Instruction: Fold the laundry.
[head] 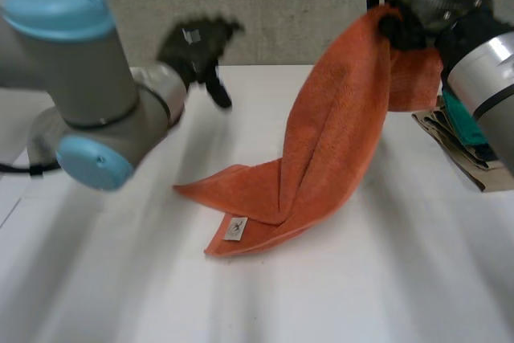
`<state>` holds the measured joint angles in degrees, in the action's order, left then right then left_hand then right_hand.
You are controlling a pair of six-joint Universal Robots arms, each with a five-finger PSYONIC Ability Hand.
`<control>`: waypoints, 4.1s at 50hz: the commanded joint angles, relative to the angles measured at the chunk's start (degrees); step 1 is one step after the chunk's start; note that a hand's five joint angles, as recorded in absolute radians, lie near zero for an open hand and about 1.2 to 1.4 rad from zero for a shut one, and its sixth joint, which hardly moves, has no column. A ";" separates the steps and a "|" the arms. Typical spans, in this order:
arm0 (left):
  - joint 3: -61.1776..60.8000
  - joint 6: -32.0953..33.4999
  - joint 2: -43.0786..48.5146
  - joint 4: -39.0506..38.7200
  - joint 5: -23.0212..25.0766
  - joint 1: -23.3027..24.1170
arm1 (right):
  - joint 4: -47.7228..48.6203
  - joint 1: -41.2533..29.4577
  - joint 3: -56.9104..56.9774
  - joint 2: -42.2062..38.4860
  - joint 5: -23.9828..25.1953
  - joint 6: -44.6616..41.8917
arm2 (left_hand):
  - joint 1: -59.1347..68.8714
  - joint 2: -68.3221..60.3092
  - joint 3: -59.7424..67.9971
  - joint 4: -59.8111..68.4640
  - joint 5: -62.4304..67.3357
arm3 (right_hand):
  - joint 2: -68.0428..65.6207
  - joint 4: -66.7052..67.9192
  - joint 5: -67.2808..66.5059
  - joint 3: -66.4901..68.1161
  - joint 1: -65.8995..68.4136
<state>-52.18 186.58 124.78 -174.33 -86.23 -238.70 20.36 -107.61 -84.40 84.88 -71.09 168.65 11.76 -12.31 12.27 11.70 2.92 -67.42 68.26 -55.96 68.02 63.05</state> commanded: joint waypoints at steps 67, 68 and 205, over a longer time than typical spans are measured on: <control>-17.16 9.58 -8.93 11.38 -2.45 -5.80 | -34.16 2.93 5.64 -13.33 9.92 -24.34 | -1.76 2.31 -2.27 -1.70 -2.92 | 47.66 -48.51 46.20 -48.26 -43.30; -19.26 10.37 -9.89 11.30 -1.23 -7.73 | -34.25 1.88 8.61 -15.60 9.83 -24.60 | -1.76 2.31 -2.27 -1.70 -2.92 | 47.66 -48.51 46.20 -48.26 -43.30; -27.63 12.75 -0.68 0.92 4.23 -9.95 | -25.29 3.45 14.97 -2.72 1.75 -22.33 | 14.06 -13.51 13.55 14.12 12.90 | -12.58 11.74 -14.04 11.98 16.95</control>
<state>-82.84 199.59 120.16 -175.05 -80.54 -251.29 -12.45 -105.87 -64.18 72.76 -67.75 139.88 17.93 -17.54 17.66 17.38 7.01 -67.23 68.50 -56.67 67.81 65.20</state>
